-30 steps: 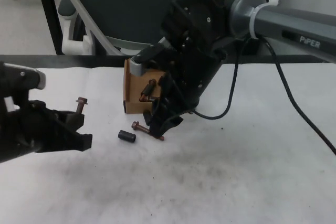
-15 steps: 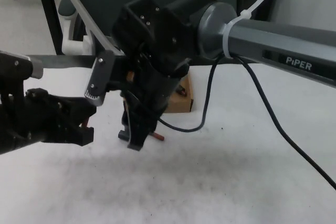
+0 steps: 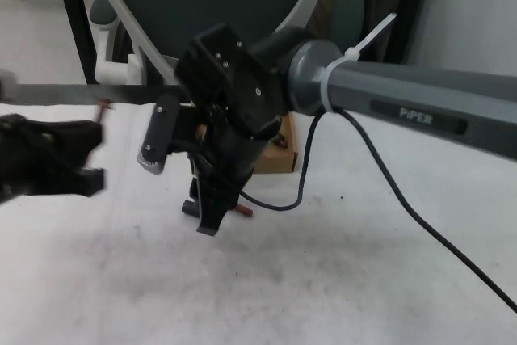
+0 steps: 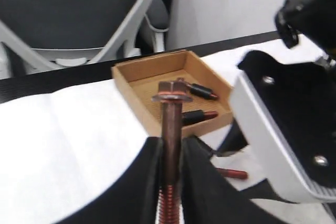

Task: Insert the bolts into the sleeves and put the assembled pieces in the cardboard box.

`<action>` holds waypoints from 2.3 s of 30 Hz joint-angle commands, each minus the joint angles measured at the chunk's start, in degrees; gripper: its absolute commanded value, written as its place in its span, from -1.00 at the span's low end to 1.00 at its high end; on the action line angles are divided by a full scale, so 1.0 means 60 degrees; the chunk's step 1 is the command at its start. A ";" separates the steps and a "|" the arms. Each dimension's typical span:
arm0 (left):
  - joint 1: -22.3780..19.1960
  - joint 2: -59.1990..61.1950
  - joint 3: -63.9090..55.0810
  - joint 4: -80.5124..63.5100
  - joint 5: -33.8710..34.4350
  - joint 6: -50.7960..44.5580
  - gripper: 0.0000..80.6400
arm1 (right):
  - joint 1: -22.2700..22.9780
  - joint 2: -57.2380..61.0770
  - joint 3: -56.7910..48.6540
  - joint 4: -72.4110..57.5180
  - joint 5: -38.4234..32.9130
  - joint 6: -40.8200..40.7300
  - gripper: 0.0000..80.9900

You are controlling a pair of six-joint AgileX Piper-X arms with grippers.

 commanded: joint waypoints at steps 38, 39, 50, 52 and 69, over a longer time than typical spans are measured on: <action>0.1374 -0.0151 -0.0050 -0.1334 0.2786 -0.0999 -0.98 | -0.0133 0.2626 -0.2445 0.1160 -0.0490 0.0396 0.08; 0.1374 -0.0151 -0.0050 -0.1334 0.2786 -0.0999 -0.98 | -0.0133 0.2673 -0.2445 0.1160 -0.0490 0.0513 0.08; 0.1374 -0.0151 -0.0050 -0.1334 0.3003 -0.0970 -0.98 | -0.0159 0.2797 -0.2466 0.1160 -0.0934 0.0964 -0.99; 0.1374 -0.0151 -0.0050 -0.1484 0.3088 -0.0970 -0.98 | -0.0194 0.2751 -0.2466 0.1160 -0.1204 0.1007 -0.99; 0.1279 -0.0151 -0.0050 -0.1869 0.4755 -0.0732 -0.98 | -0.0584 -0.0607 0.0906 -0.0676 -0.2399 0.1861 -0.99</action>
